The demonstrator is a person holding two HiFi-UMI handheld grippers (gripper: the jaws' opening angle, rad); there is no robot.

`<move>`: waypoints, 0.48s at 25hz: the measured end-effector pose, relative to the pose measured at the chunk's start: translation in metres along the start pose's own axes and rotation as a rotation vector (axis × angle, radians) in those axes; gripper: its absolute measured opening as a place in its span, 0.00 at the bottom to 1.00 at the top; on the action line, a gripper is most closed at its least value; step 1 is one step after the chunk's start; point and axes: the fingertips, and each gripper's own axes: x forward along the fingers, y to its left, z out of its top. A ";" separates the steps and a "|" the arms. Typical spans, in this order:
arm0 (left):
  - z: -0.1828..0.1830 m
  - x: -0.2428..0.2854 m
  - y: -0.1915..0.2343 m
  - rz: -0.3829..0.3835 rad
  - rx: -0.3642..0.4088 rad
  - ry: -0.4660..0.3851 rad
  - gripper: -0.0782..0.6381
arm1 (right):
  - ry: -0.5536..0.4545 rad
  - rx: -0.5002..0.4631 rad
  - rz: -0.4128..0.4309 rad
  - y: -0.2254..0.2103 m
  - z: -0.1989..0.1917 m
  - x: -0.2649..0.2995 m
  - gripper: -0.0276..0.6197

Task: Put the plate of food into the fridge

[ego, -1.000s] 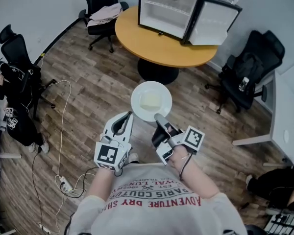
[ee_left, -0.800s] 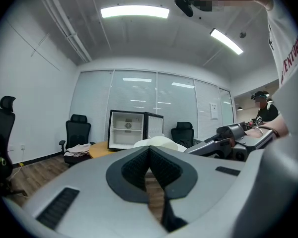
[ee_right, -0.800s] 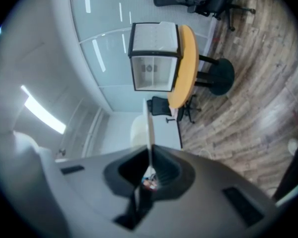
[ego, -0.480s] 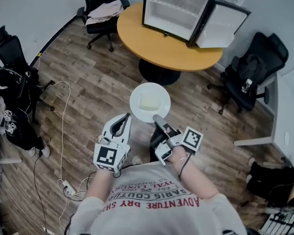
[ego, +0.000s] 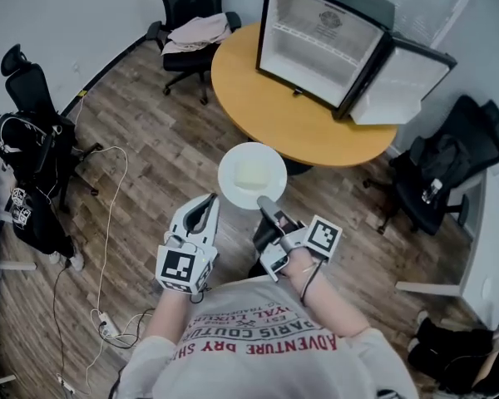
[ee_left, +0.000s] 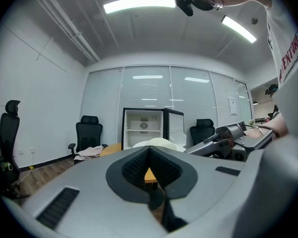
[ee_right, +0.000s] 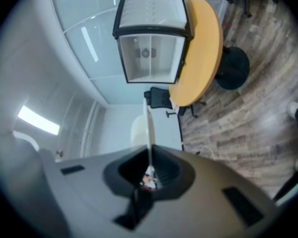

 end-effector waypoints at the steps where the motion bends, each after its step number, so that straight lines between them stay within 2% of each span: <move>1: 0.004 0.015 0.000 0.007 0.003 -0.005 0.15 | 0.007 -0.004 0.002 0.004 0.014 0.006 0.10; 7: 0.026 0.101 -0.008 0.023 0.018 -0.036 0.15 | 0.036 -0.039 0.026 0.023 0.098 0.032 0.10; 12: 0.027 0.155 -0.011 0.016 0.017 -0.027 0.15 | 0.023 -0.011 0.006 0.017 0.152 0.042 0.10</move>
